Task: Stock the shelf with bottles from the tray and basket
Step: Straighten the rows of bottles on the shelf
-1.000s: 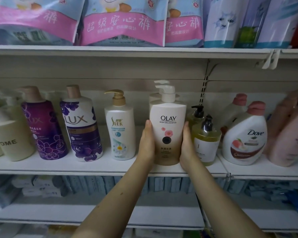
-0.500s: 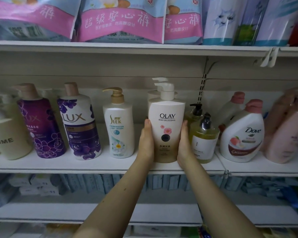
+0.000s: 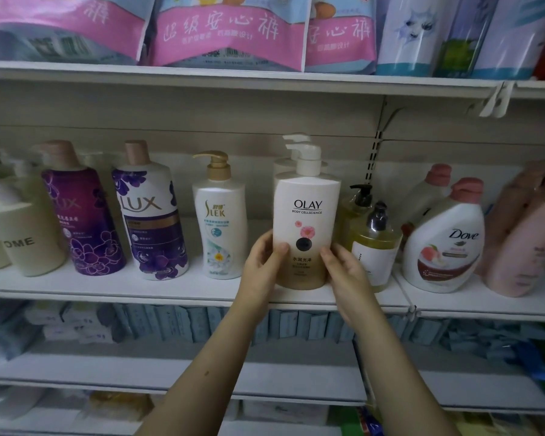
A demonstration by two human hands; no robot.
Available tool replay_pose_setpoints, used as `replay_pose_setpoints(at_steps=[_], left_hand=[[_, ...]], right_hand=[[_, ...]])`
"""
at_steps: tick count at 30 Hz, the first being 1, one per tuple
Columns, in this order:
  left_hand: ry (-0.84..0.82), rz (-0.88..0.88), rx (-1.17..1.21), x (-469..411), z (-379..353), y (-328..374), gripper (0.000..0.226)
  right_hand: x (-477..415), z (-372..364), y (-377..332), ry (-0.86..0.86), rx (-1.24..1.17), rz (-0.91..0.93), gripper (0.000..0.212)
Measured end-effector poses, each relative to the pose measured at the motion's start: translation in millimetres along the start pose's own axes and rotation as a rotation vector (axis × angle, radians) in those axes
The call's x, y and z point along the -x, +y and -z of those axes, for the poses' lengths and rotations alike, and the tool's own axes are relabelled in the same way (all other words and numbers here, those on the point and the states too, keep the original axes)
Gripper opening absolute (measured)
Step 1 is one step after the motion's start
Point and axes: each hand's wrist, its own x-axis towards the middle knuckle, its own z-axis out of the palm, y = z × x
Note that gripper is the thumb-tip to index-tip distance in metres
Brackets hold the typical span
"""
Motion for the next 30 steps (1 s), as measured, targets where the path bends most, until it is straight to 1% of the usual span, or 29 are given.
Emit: replay_pose_setpoints(at_steps=[1,4,6,8,11,13,16,25,30], left_hand=[[-0.003,-0.012,-0.001,0,0,0,0.048],[-0.026,-0.033,-0.008,-1,2,0,0.043],[-0.047,-0.037,-0.016,-1,2,0,0.038],[-0.050,-0.045,-0.030,-3,1,0,0.035],[-0.023,-0.045,-0.041,-7,0,-2,0.029],[-0.010,-0.035,-0.053,-10,-1,-3,0.028],[-0.005,-0.032,-0.067,-12,-1,-4,0.028],[0.019,-0.023,-0.080,-10,-3,-5,0.031],[-0.039,-0.014,-0.092,-9,1,-7,0.033]], right_hand=[[-1,1,0,-0.007,0.011,0.007,0.037],[-3,3,3,-0.054,0.039,0.016,0.026],[-7,4,6,-0.072,0.082,0.013,0.023],[-11,4,8,-0.086,0.127,0.018,0.026],[-17,5,9,-0.102,0.191,0.029,0.043],[-18,5,8,-0.116,0.251,0.039,0.047],[-19,6,8,-0.123,0.304,0.035,0.048],[-20,6,12,-0.106,0.290,0.016,0.049],[-17,3,8,-0.122,0.228,-0.029,0.052]])
